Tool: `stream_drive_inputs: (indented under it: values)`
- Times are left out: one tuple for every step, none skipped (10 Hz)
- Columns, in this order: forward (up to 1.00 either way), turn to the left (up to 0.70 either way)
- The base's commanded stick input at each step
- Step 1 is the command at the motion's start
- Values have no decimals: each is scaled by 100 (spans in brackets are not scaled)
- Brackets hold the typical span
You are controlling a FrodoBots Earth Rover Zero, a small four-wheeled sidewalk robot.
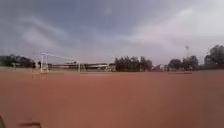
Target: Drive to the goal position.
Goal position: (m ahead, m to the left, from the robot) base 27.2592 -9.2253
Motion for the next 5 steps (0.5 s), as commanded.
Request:
stream_drive_inputs:
  values:
    - [70,0]
    - [70,0]
    - [70,0]
    - [70,0]
    - [70,0]
